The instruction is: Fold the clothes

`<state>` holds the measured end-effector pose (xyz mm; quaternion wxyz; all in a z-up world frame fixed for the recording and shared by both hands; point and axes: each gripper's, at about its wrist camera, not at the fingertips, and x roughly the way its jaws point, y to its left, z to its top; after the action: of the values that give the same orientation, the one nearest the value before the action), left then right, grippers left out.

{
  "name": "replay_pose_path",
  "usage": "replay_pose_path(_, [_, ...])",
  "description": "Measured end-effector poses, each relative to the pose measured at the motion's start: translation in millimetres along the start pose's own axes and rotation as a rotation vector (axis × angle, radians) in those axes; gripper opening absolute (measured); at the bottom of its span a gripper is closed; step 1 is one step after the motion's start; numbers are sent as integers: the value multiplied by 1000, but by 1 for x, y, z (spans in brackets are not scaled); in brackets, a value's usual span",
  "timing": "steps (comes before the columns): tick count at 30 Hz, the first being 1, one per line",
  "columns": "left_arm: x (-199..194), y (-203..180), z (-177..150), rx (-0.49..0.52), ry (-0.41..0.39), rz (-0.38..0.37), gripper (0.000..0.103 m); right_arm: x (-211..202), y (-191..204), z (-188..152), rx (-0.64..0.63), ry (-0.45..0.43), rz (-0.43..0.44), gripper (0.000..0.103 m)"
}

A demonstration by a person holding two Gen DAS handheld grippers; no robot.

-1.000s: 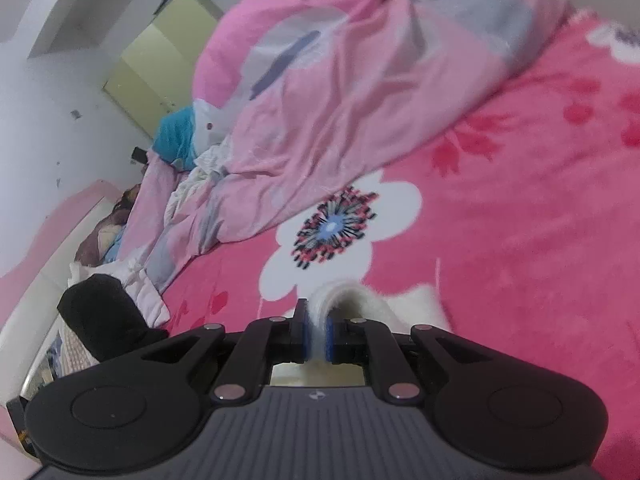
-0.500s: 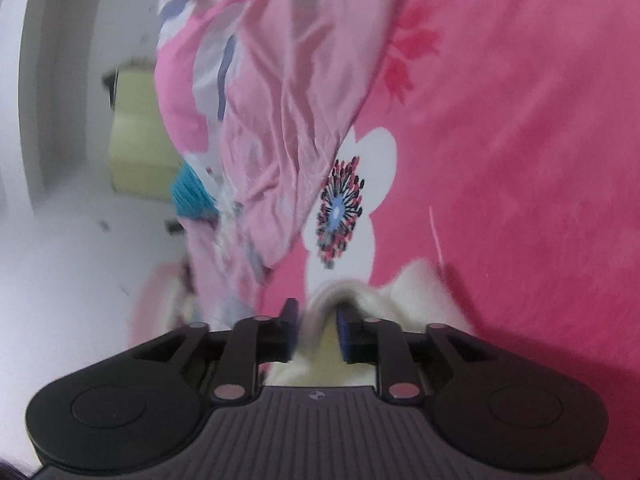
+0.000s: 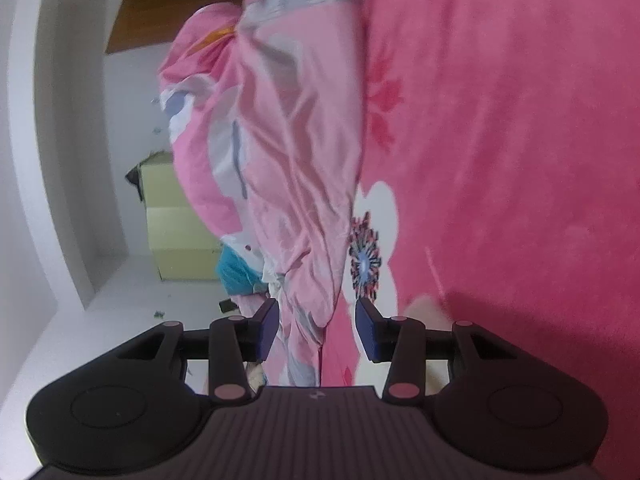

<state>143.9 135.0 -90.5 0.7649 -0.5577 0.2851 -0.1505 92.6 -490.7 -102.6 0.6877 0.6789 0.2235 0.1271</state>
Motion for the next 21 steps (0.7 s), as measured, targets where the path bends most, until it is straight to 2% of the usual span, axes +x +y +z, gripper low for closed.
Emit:
replay_pose_path(2, [-5, -2, 3, 7, -42, 0, 44, -1, 7, -1, -34, 3, 6, 45])
replay_pose_path(5, [-11, -6, 8, 23, -67, 13, 45, -1, 19, -4, -89, 15, 5, 45])
replay_pose_path(8, [-17, -20, 1, 136, -35, 52, 45, 2, 40, -15, -188, 52, -25, 44])
replay_pose_path(10, [-19, -34, -12, 266, 5, 97, 45, 3, 59, -28, -297, 95, -59, 44])
replay_pose_path(14, [-22, -57, -44, 539, 77, 195, 45, 29, 118, -78, -667, 274, -143, 44])
replay_pose_path(16, [-22, -62, -64, 674, 103, 256, 45, 56, 138, -118, -899, 385, -194, 44])
replay_pose_path(18, [-24, -60, -77, 748, 103, 300, 45, 83, 158, -159, -1133, 497, -245, 44])
replay_pose_path(21, [-29, -52, -89, 812, 87, 333, 45, 129, 161, -215, -1429, 630, -282, 40])
